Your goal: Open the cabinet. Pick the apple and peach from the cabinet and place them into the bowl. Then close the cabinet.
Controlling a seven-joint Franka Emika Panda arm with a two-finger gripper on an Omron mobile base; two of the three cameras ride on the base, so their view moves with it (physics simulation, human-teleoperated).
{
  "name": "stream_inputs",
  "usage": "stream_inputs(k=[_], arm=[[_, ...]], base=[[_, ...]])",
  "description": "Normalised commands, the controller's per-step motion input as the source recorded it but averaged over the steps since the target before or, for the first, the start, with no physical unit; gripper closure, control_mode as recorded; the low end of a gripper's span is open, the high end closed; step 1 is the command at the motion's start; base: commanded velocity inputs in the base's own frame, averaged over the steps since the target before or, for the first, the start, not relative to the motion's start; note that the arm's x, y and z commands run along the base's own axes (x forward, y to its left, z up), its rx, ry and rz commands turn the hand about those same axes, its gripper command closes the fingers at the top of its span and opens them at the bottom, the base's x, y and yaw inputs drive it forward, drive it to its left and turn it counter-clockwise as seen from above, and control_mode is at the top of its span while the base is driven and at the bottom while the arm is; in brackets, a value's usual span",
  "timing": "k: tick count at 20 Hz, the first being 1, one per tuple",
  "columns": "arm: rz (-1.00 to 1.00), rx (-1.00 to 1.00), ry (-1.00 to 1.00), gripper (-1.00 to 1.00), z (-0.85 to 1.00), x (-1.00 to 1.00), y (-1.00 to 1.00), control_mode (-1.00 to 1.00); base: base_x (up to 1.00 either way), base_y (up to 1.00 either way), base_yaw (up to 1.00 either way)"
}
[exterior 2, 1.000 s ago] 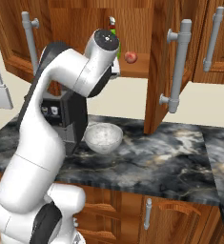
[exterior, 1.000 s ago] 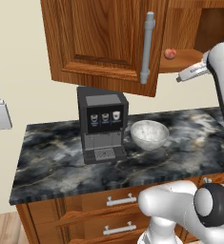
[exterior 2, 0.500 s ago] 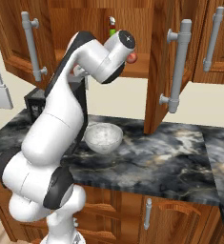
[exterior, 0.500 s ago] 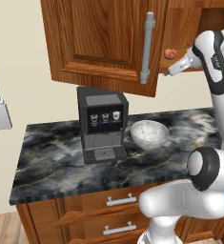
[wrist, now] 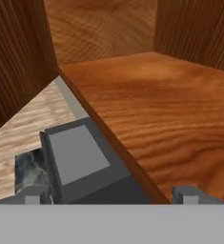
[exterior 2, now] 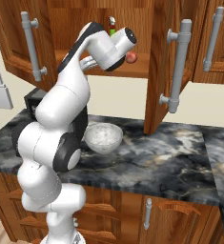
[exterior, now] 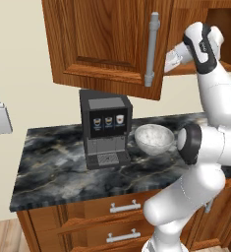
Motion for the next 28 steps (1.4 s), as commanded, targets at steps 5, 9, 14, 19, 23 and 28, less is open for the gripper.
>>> stream_inputs(k=[5,9,14,19,23,28], arm=[[0.15,0.00,-0.04,-1.00,0.00,0.11,0.62,-1.00],[0.10,0.00,-0.06,-1.00,0.00,0.01,0.69,-1.00],[0.07,0.00,-0.10,-1.00,0.00,-0.02,0.87,-1.00],[0.05,0.00,-0.12,-1.00,0.00,-0.20,1.00,-1.00],[0.01,-0.01,-0.16,-1.00,0.00,-0.47,1.00,-1.00],[0.00,0.00,-0.21,-1.00,0.00,-0.52,1.00,-1.00]], base=[[0.00,0.00,0.00],[0.00,0.00,0.00],[0.00,0.00,0.00],[0.00,0.00,0.00],[0.00,0.00,0.00],[0.00,0.00,0.00]])
